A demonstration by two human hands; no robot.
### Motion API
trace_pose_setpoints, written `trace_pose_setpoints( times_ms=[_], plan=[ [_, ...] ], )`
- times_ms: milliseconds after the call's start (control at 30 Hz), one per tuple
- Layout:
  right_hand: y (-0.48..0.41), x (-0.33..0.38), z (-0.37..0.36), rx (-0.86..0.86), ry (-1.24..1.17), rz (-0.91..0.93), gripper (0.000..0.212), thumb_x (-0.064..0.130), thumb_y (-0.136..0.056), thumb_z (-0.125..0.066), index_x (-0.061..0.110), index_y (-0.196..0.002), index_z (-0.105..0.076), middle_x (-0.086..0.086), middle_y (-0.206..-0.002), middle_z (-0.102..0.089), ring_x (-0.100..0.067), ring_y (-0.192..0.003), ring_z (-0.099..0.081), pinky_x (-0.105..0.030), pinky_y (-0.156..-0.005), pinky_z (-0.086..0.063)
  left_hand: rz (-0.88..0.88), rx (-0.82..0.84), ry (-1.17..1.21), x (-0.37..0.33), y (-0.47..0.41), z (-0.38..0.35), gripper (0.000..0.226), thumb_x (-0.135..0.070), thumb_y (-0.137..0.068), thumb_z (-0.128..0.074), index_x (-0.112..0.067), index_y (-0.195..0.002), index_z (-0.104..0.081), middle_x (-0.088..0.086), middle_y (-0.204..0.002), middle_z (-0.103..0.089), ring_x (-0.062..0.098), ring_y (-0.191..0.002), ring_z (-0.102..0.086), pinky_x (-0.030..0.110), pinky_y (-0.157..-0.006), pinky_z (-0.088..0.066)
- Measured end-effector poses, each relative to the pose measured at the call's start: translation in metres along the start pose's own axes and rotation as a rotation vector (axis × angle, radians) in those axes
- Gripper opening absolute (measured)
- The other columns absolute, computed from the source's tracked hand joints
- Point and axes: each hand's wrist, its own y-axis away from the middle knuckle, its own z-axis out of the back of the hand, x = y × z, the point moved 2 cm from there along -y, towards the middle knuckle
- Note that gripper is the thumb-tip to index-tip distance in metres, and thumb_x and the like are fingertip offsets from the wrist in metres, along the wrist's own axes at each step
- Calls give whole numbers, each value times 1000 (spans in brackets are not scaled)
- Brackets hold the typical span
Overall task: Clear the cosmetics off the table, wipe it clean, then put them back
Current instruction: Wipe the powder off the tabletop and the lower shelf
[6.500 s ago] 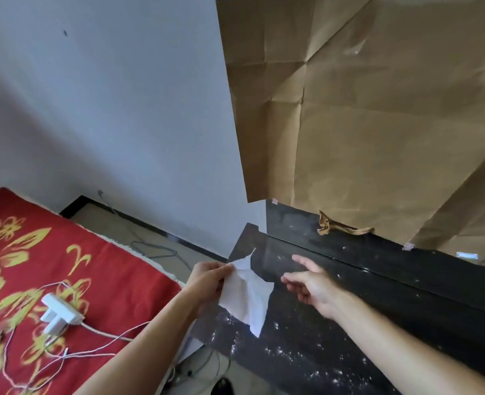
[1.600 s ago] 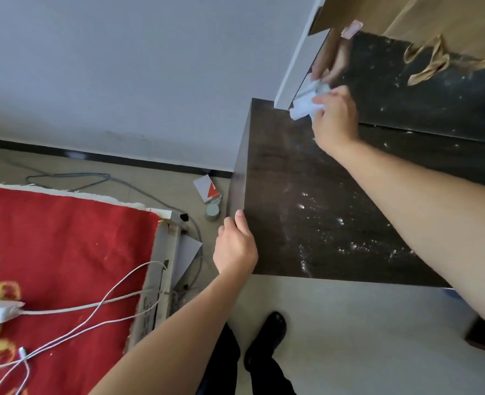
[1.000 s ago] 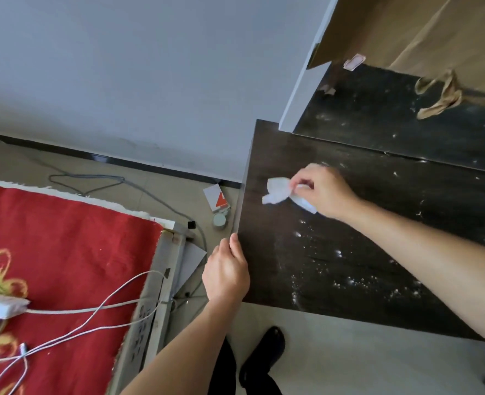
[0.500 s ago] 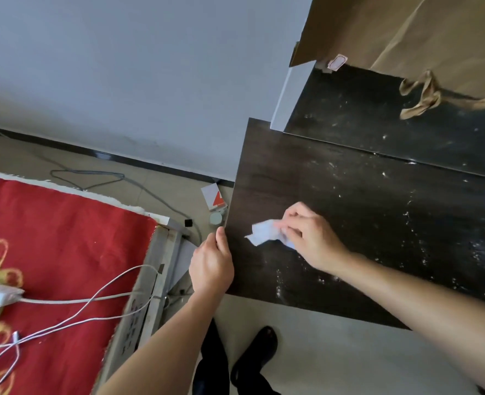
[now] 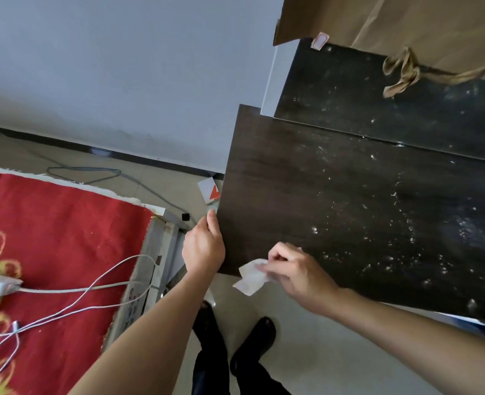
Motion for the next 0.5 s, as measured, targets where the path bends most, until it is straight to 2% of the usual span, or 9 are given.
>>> trace_pose_setpoints(
  times_ms=[100, 200, 267, 333, 400, 433, 500],
  plan=[
    [-41, -27, 16, -221, 21, -144, 23, 6, -87, -56, 13, -100, -73, -3, -85, -51, -14, -74, -49, -26, -66, -41, 12, -5, 2, -1, -1, -1, 58, -49, -100, -18, -14, -104, -65, 14, -104, -67, 33, -94, -59, 41, -81, -45],
    [-56, -31, 9, -289, 82, -198, 26, -1, -84, -60, 13, -101, -74, -5, -86, -53, -20, -77, -52, -31, -70, -43, 7, -14, -10, -2, 2, 0, 57, -46, -101, -18, -15, -115, -63, 15, -111, -65, 35, -106, -56, 42, -88, -43],
    [-26, -14, -7, -251, 104, -99, 26, 4, -88, -55, 15, -102, -73, -4, -85, -54, -19, -77, -50, -23, -74, -34, -5, -18, -16, -3, 1, 0, 56, -46, -101, -18, -15, -118, -62, 16, -113, -64, 36, -108, -55, 42, -88, -42],
    [20, 1, -24, -134, 123, -6, 29, 2, -85, -52, 18, -100, -71, -1, -84, -52, -12, -76, -40, -20, -72, -30, -15, -19, -30, -4, 4, 2, 55, -45, -102, -17, -18, -120, -62, 15, -111, -65, 36, -107, -55, 43, -88, -43],
    [57, 8, -34, 0, 162, 17, 28, -4, -74, -64, 21, -87, -66, 5, -82, -46, -6, -76, -32, -17, -69, -29, -4, -11, -60, -8, 7, 4, 54, -45, -102, -15, -21, -122, -60, 16, -110, -64, 37, -106, -55, 43, -89, -43],
    [69, 9, -33, 47, 156, 5, 31, -5, -68, -70, 22, -82, -63, 8, -82, -43, -5, -76, -33, -15, -65, -29, 14, -1, -78, -10, 9, 5, 55, -45, -102, -14, -22, -122, -60, 17, -111, -64, 37, -106, -55, 43, -89, -42],
    [72, 7, -19, 57, 116, -26, 35, -4, -69, -69, 25, -89, -66, 8, -84, -44, -5, -75, -40, -13, -60, -30, 66, 23, -99, -16, 9, 6, 57, -45, -101, -12, -20, -125, -57, 19, -115, -62, 38, -108, -54, 44, -91, -40]
  ],
)
